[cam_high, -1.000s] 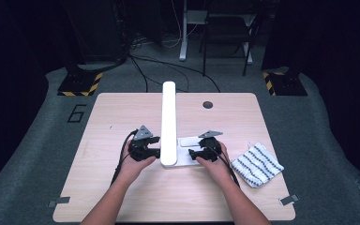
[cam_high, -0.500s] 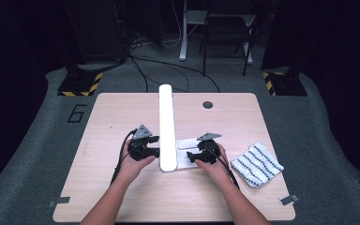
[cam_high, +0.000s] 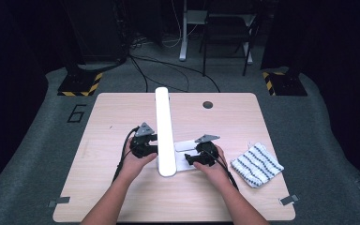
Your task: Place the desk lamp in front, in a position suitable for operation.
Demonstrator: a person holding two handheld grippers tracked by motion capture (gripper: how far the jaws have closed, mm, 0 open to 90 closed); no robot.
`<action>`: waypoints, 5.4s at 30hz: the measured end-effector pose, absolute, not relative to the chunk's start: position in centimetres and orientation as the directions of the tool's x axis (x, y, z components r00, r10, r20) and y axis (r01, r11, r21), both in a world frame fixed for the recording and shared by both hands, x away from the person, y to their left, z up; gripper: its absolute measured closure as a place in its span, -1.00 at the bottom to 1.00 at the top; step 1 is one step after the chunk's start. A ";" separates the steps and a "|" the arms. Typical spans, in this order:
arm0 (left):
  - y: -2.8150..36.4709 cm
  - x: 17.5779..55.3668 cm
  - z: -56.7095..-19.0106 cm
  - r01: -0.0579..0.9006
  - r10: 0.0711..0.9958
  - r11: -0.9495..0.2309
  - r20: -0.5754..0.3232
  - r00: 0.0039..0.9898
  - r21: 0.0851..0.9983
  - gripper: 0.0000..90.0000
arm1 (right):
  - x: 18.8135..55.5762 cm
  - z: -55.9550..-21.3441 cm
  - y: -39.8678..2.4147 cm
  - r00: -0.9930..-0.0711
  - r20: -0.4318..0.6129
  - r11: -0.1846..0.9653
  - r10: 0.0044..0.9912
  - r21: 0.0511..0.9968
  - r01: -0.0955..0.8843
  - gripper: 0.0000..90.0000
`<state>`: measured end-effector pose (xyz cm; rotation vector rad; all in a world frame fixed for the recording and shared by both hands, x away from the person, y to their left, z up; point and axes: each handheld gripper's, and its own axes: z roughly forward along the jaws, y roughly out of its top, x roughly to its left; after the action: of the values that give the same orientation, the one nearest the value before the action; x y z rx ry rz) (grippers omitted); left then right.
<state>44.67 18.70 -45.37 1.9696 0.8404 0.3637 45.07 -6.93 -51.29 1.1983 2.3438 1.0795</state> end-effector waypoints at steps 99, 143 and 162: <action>18.4 39.6 -45.3 0.351 0.549 -0.377 -0.098 0.830 0.857 -0.09 | 39.2 -51.4 -10.1 -0.576 0.164 0.314 0.801 0.705 0.636 -0.28; 17.7 38.4 -45.2 0.317 0.517 -0.376 -0.086 0.851 0.871 -0.18 | 40.6 -51.3 -8.8 -0.629 0.164 0.340 0.760 0.725 0.599 -0.31; 17.0 38.9 -45.2 0.306 0.491 -0.369 -0.096 0.866 0.878 0.06 | 34.3 -51.9 -8.1 -0.700 0.052 0.445 0.712 0.738 0.507 -0.36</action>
<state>38.87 16.98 -45.22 1.9825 0.5842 0.2192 34.33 -8.08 -51.86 1.0525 2.4324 1.1068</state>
